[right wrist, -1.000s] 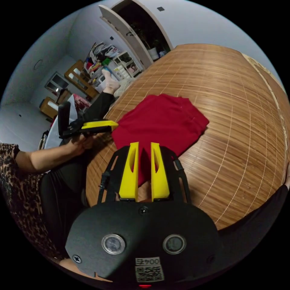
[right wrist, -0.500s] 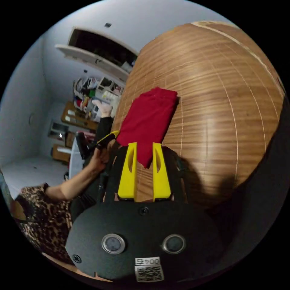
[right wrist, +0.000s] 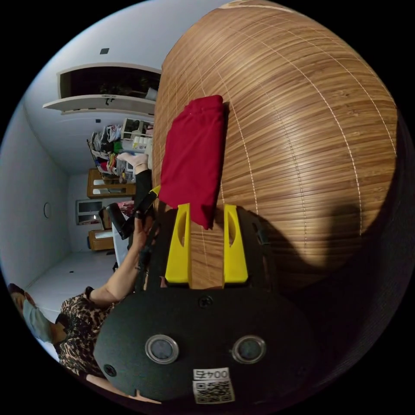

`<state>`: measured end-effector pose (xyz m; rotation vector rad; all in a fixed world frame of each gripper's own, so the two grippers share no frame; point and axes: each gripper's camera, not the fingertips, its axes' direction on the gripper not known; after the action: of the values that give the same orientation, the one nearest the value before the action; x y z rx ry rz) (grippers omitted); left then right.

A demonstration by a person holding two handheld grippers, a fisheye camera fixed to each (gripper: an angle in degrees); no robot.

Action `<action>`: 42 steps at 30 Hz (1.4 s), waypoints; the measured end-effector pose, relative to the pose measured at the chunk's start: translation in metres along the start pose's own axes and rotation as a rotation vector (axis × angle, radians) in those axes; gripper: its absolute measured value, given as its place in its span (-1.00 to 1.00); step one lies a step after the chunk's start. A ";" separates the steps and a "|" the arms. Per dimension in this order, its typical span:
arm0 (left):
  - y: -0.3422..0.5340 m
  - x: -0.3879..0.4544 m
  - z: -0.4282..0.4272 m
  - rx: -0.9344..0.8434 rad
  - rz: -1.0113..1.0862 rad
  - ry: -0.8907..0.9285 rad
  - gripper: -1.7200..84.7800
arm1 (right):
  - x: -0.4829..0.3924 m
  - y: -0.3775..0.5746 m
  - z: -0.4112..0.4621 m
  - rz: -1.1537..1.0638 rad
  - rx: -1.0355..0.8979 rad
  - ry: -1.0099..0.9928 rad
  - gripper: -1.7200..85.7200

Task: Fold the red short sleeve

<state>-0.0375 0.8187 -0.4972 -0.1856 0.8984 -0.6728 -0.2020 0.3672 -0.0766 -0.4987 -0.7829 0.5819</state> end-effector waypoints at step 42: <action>0.029 -0.107 -0.014 0.022 -0.184 0.153 -0.94 | -0.074 0.154 -0.110 -0.074 -0.044 0.152 -0.85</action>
<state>-0.0815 0.9083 -0.4474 -0.2003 1.0282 -0.8763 -0.2056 0.4100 -0.2747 -0.5452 -0.6676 0.4537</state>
